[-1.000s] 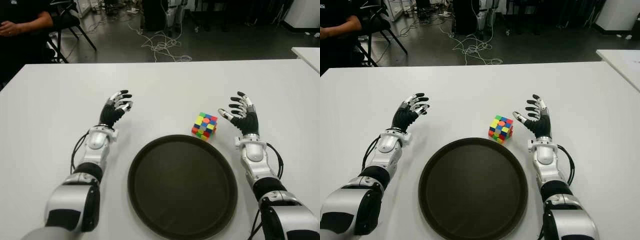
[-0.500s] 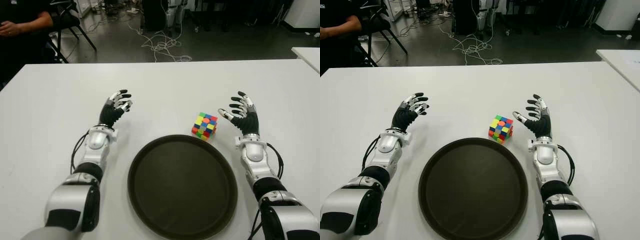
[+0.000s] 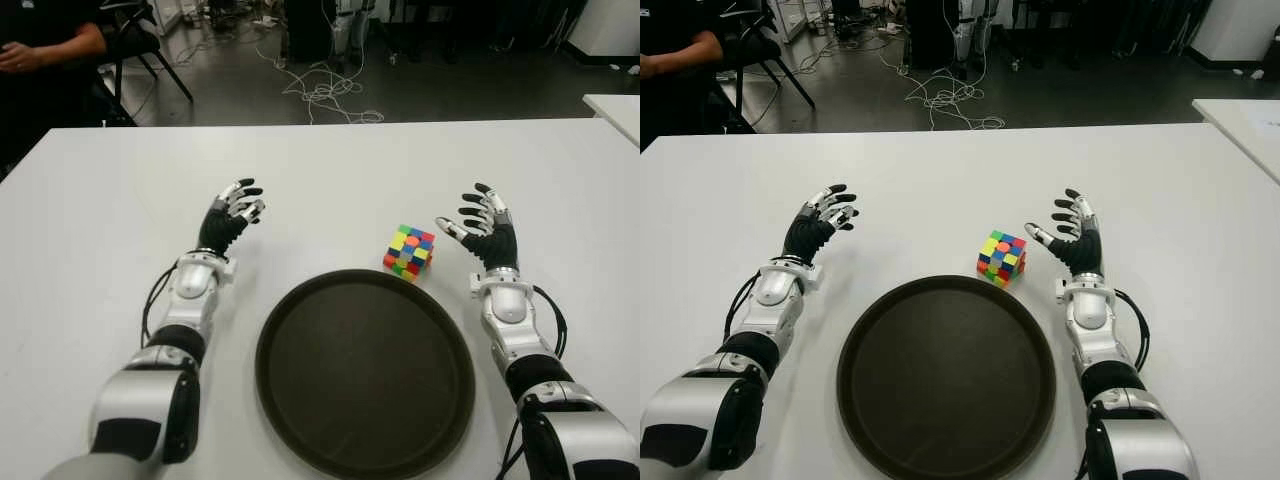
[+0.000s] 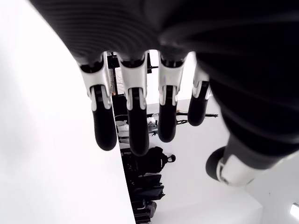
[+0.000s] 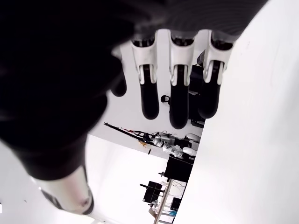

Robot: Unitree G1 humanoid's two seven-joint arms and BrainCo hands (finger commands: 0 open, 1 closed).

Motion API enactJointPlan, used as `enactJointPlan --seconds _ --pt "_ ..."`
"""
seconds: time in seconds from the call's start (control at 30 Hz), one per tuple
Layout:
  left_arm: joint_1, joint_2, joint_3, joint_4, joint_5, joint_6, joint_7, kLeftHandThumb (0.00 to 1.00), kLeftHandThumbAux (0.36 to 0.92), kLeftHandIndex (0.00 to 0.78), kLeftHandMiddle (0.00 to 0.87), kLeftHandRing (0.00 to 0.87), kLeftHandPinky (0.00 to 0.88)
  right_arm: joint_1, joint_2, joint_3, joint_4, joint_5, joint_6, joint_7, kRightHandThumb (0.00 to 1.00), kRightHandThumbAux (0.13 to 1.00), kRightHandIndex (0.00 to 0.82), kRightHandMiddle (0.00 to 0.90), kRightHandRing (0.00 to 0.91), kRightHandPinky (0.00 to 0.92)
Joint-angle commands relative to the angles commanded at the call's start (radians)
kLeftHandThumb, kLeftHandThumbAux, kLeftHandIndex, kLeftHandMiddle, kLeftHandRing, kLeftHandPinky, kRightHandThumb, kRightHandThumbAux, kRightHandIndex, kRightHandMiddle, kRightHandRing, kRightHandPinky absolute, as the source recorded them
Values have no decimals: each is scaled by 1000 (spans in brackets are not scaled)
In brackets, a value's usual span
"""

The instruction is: Pick up the Rubik's Cube and put it in the plate

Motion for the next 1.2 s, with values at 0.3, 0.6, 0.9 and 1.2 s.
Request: enactJointPlan --seconds 0.3,0.6,0.9,1.2 --pt "-2 0 -2 1 5 3 3 178 609 185 246 293 362 0 -2 1 -1 0 3 3 145 792 173 270 295 327" --pt "-2 -1 -5 2 9 6 7 161 617 182 246 292 364 -7 -5 -4 5 5 17 4 144 786 179 273 295 325" --pt "5 2 -11 -2 15 -5 8 163 611 188 254 300 364 -10 -31 -18 -72 2 11 -22 100 764 188 275 292 313" --pt "6 7 -9 -2 12 -5 5 178 603 180 248 300 372 -18 -88 29 -193 -176 -87 -216 49 778 216 269 281 297"
